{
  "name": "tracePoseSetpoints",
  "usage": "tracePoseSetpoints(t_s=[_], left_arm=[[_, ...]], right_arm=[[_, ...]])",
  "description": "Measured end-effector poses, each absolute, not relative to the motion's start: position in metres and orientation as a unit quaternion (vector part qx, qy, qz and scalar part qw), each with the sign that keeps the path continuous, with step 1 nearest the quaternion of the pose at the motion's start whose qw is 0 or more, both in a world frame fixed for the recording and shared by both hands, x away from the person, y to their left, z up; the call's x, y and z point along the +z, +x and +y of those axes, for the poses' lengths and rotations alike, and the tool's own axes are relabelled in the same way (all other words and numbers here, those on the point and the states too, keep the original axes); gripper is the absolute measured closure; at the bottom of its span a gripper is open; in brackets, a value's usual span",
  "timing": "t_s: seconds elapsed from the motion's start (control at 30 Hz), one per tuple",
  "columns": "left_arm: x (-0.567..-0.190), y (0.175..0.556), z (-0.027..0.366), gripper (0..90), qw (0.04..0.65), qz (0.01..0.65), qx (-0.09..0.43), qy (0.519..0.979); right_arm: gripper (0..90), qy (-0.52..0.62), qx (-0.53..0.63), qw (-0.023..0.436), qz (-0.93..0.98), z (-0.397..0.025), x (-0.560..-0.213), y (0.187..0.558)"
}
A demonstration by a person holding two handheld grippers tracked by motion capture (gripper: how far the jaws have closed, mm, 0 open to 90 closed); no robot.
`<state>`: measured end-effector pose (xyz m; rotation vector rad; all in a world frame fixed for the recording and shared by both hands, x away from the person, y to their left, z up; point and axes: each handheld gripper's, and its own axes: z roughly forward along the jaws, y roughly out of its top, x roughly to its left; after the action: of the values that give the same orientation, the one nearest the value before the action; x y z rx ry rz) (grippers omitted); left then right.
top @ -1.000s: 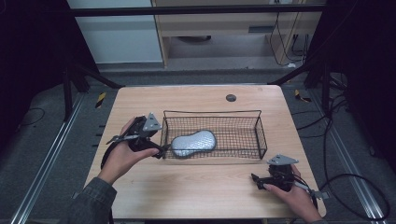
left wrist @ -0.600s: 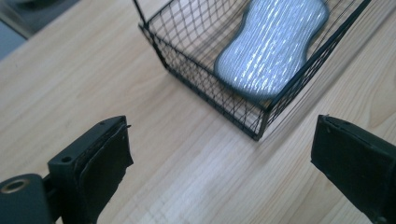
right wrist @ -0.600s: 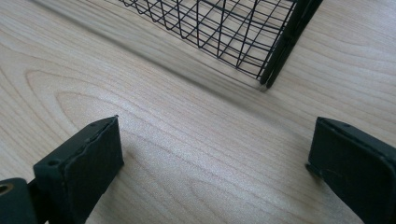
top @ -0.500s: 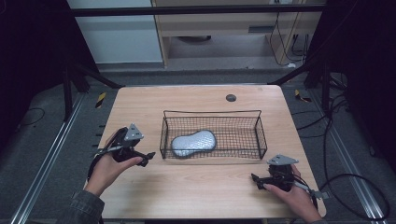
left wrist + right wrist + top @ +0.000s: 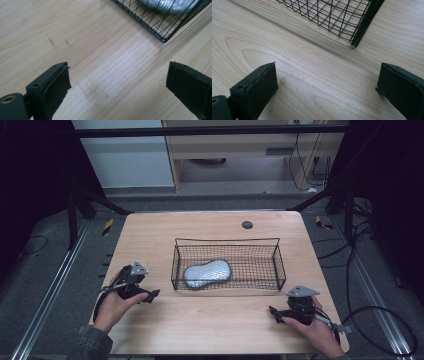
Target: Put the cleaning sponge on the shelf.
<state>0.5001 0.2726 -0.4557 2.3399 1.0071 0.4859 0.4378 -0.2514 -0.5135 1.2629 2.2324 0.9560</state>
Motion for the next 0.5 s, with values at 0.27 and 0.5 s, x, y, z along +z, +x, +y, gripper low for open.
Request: tracePoseSetpoints(t_s=[0.27,0.5], left_arm=[[-0.478,0.507,0.287,4.6,0.272,0.410,0.177,0.852],[-0.497,0.514,0.297,3.1,0.282,0.445,0.174,0.832]], right_arm=[[3.1,0.452,0.342,0.201,0.799,-0.251,-0.514,0.438],[3.1,0.452,0.342,0.201,0.799,-0.251,-0.513,0.438]])
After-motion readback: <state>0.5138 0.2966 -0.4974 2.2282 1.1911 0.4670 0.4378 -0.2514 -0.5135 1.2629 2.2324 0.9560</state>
